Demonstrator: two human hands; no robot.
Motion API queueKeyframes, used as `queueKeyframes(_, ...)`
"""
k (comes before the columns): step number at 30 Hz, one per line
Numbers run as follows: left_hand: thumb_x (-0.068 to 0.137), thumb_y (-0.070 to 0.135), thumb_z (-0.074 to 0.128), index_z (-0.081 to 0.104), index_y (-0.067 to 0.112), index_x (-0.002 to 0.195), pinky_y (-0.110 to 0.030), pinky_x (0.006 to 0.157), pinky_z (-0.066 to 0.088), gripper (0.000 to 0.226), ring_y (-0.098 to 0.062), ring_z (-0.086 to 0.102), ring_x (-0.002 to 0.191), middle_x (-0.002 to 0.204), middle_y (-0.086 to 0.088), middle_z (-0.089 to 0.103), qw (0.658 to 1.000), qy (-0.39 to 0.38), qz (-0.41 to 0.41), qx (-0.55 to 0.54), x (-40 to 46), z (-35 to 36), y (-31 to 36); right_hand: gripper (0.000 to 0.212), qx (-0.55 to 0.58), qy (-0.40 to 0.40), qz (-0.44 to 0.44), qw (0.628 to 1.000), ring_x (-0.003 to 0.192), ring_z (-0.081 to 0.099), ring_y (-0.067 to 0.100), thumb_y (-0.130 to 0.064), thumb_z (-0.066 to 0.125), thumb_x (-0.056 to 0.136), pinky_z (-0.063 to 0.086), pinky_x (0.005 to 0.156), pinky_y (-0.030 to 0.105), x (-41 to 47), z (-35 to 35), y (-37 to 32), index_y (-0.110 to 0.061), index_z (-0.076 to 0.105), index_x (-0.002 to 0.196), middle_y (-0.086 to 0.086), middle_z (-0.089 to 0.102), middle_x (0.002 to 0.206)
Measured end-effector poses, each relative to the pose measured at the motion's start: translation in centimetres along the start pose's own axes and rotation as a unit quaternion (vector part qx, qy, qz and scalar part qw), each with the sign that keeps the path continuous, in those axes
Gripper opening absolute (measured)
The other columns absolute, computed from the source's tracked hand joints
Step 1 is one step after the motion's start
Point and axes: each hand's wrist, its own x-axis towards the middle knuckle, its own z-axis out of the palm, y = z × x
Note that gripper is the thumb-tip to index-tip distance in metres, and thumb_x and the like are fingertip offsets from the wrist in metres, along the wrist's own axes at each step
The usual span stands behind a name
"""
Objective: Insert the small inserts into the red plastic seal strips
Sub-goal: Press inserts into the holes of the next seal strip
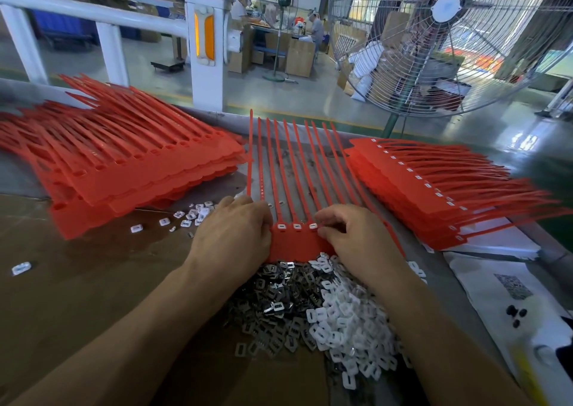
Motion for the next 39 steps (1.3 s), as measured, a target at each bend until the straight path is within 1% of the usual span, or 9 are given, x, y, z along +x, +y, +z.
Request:
queueKeyframes(7,0.096,0.027,0.051,0.069,0.026,0.100,-0.037,0.087,0.047,0.018,-0.018,0.051,0.102,0.101,0.006,0.060,1.000,0.001,0.004,-0.001,0.0,-0.1,0.0,0.029,-0.080,-0.035,-0.040,0.995,0.103,0.061,0.010,-0.013,0.057,0.104,0.052,0.093,0.028,-0.5,-0.4,-0.8,-0.022,0.075,0.126,-0.005,0.065,0.113)
queueKeyframes(16,0.096,0.028,0.051,0.068,0.025,0.098,-0.039,0.087,0.048,0.017,-0.019,0.051,0.103,0.100,0.005,0.061,1.000,0.000,-0.002,0.001,0.0,-0.1,0.1,0.035,-0.150,-0.048,-0.036,0.987,0.105,0.061,0.016,-0.011,0.050,0.102,0.054,0.092,0.038,-0.6,0.0,-1.6,-0.022,0.075,0.125,-0.003,0.063,0.114)
queueKeyframes(24,0.097,0.028,0.051,0.068,0.026,0.098,-0.037,0.087,0.048,0.018,-0.019,0.052,0.103,0.101,0.006,0.062,1.000,0.000,-0.006,0.003,-0.1,-0.2,0.2,0.034,-0.094,-0.045,-0.002,0.995,0.075,0.063,0.002,-0.011,0.054,0.099,0.049,0.066,0.023,-0.2,-0.1,-1.2,-0.029,0.077,0.117,-0.008,0.070,0.120)
queueKeyframes(25,0.097,0.028,0.051,0.068,0.026,0.098,-0.038,0.088,0.048,0.018,-0.019,0.052,0.104,0.101,0.006,0.062,1.000,-0.001,-0.005,0.003,-0.1,-0.3,0.2,0.035,-0.096,-0.051,-0.010,0.994,0.079,0.062,0.001,-0.011,0.055,0.099,0.048,0.068,0.021,-0.4,0.0,-1.0,-0.029,0.076,0.120,-0.007,0.068,0.119)
queueKeyframes(27,0.097,0.028,0.051,0.069,0.025,0.099,-0.040,0.090,0.048,0.018,-0.020,0.052,0.105,0.101,0.006,0.062,1.000,-0.003,-0.002,0.003,-0.1,-0.3,0.2,0.036,-0.082,-0.062,-0.018,0.995,0.098,0.061,0.003,-0.014,0.056,0.100,0.050,0.085,0.023,-0.9,-0.3,-0.5,-0.033,0.073,0.126,-0.010,0.065,0.119)
queueKeyframes(29,0.097,0.027,0.051,0.069,0.025,0.099,-0.041,0.091,0.048,0.018,-0.020,0.052,0.105,0.101,0.006,0.062,1.000,-0.004,0.000,0.003,-0.1,-0.2,0.1,0.034,-0.013,-0.077,-0.002,0.997,0.106,0.061,-0.003,-0.020,0.060,0.101,0.049,0.095,0.024,-1.2,-1.1,0.2,-0.038,0.071,0.127,-0.020,0.066,0.118)
queueKeyframes(31,0.097,0.027,0.051,0.069,0.026,0.099,-0.040,0.090,0.048,0.018,-0.019,0.052,0.105,0.101,0.006,0.061,1.000,-0.002,0.002,0.003,-0.1,-0.2,0.0,0.025,0.046,-0.106,0.016,0.993,0.100,0.064,-0.010,-0.027,0.067,0.099,0.049,0.089,0.023,-1.2,-2.1,0.6,-0.041,0.073,0.119,-0.026,0.072,0.108)
queueKeyframes(34,0.097,0.027,0.051,0.069,0.027,0.099,-0.039,0.089,0.048,0.017,-0.018,0.052,0.104,0.100,0.008,0.061,1.000,0.001,0.004,0.003,0.0,-0.1,0.0,0.010,0.051,-0.148,0.007,0.988,0.095,0.063,-0.015,-0.036,0.074,0.094,0.045,0.079,0.018,-1.3,-3.2,0.7,-0.042,0.077,0.101,-0.035,0.069,0.101)
queueKeyframes(39,0.096,0.027,0.052,0.069,0.027,0.099,-0.038,0.089,0.048,0.017,-0.018,0.052,0.104,0.099,0.008,0.061,1.000,0.002,0.007,0.000,0.0,0.0,-0.1,0.004,0.029,-0.158,0.000,0.987,0.087,0.065,-0.006,-0.037,0.082,0.087,0.048,0.077,0.023,-1.4,-3.3,0.4,-0.036,0.078,0.088,-0.023,0.071,0.094)
